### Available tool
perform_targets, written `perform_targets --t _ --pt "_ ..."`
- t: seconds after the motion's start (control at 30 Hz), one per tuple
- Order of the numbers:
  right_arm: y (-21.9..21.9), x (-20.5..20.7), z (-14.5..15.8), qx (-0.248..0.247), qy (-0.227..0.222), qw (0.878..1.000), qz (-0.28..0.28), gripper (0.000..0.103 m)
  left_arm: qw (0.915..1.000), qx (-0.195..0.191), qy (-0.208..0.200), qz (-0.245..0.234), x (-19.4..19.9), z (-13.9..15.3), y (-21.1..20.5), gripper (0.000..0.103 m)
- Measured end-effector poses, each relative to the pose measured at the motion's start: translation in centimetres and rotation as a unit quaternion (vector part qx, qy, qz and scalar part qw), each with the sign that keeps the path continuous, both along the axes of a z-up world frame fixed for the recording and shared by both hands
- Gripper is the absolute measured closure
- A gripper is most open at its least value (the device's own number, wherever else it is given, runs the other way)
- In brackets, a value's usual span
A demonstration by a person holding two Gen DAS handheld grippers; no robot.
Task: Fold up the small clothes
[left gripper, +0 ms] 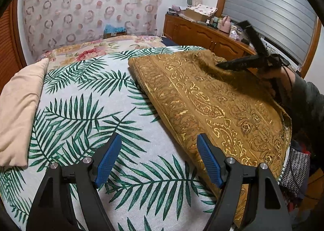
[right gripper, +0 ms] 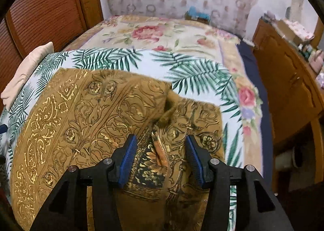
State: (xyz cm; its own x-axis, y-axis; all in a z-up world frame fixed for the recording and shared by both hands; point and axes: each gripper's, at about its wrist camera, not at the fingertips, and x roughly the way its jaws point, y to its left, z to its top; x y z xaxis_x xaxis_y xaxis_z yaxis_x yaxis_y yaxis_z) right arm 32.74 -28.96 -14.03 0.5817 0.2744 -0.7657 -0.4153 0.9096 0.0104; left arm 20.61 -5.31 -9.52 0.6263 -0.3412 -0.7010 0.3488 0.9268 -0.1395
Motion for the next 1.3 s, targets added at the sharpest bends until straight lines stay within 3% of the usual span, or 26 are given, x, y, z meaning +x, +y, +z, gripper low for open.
perform_targets --t 0.1,0.2,0.33,0.43,0.5,0.57,0.67,0.87,1.07,1.13,1.17,1.3 --pt "-1.7 -1.6 1.9 0.009 -0.049 0.999 -0.013 0.101 1.0 0.0 0.004 0.0 0.0 -0.2 0.0 0.026" --pt "-4.0 -3.3 4.4 0.014 -0.098 0.993 -0.064 0.101 1.0 -0.002 0.001 -0.001 -0.2 0.0 -0.2 0.026" --pt "-5.5 -2.9 3.6 -0.01 -0.091 0.99 -0.107 0.101 1.0 -0.002 -0.002 -0.004 -0.6 0.3 -0.5 0.026" --pt "-4.4 -3.0 3.1 -0.028 -0.076 0.992 -0.097 0.1 1.0 -0.004 -0.002 -0.007 -1.2 0.4 -0.8 0.026" --pt "-4.3 -3.2 3.5 -0.035 -0.08 0.991 -0.104 0.077 0.9999 -0.005 -0.004 -0.009 -1.7 0.6 -1.1 0.026" --pt "-4.4 -4.3 4.6 -0.014 -0.085 0.992 -0.094 0.062 0.9999 -0.007 -0.007 -0.01 -2.4 0.7 -1.3 0.026" --pt "-3.4 -7.4 5.7 0.0 -0.096 0.992 -0.08 0.058 0.9999 -0.008 -0.007 -0.013 -3.5 0.8 -1.7 0.026" --pt "-4.0 -17.2 3.1 0.011 -0.082 0.996 -0.026 0.058 0.9997 -0.007 -0.007 -0.02 -5.6 0.4 -2.2 0.026" --pt "-4.8 -22.2 0.2 -0.001 -0.073 0.997 -0.039 0.059 0.9997 -0.003 -0.002 -0.024 -7.5 0.0 -2.6 0.026" --pt "-5.1 -23.4 0.3 0.003 -0.072 0.997 -0.038 0.075 0.9997 -0.002 0.0 -0.025 -7.9 -0.1 -2.7 0.026" --pt "-5.3 -23.9 0.2 0.003 -0.072 0.997 -0.037 0.097 0.9997 -0.003 0.003 -0.025 -8.0 -0.2 -2.8 0.026" --pt "-6.6 -26.3 1.1 0.015 -0.106 0.993 -0.057 0.098 0.9992 0.003 0.018 -0.036 -8.2 -1.1 -3.7 0.026"
